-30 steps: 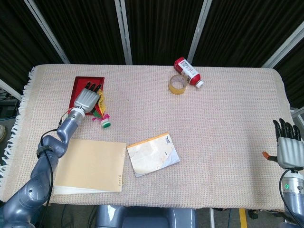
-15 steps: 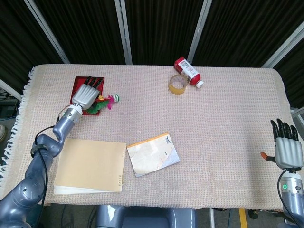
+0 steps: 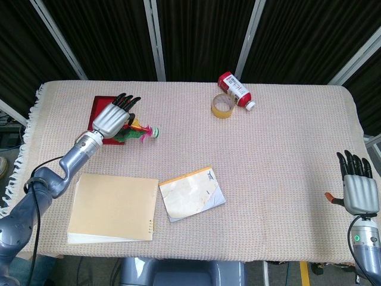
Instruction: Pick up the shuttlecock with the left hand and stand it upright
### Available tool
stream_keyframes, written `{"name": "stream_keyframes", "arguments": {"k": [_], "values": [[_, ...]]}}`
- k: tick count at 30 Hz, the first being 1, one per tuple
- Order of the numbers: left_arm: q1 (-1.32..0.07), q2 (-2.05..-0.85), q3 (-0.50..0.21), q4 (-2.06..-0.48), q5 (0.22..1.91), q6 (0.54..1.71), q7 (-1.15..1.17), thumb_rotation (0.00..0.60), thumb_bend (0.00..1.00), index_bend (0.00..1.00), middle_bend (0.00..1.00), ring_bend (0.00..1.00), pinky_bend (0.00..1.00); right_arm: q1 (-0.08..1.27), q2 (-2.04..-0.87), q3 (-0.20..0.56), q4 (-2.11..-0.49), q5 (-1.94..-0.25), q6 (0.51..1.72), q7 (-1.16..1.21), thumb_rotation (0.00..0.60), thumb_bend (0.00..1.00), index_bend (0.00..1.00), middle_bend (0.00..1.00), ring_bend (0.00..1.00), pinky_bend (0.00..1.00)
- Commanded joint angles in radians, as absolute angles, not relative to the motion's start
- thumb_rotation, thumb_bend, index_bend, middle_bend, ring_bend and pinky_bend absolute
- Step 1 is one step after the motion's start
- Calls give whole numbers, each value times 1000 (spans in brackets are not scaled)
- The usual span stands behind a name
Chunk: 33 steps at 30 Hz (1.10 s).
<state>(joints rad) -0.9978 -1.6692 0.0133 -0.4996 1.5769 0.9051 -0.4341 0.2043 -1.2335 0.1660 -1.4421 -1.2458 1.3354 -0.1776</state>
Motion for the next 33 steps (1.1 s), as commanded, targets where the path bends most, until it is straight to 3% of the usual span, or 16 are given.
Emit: {"name": "stream_keyframes", "arguments": {"k": [1,19,27,33], "values": [[-974,-1557,-12,-670,1553,947,-328,600,451,643,0,0,0,199,-1227,162,-1449,-1258,1345,-169,600,74,0,0,0,0],[-895,-1156,-48,-1260,1381,817,-40,600,469,645,0,0,0,196,-1224,152,-1458,-1286,1351,-161,600,74,0,0,0,0],[-1008,-1020,-96,-1442,1106,538,90,600,500,658,0,0,0,199,-1227,148,-1463,-1303,1355,-163,600,74,0,0,0,0],[-1156,-1020,-2,-1494,826,433,295,600,500,647,0,0,0,192,-1223,148,-1465,-1318,1375,-151,600,74,0,0,0,0]]}}
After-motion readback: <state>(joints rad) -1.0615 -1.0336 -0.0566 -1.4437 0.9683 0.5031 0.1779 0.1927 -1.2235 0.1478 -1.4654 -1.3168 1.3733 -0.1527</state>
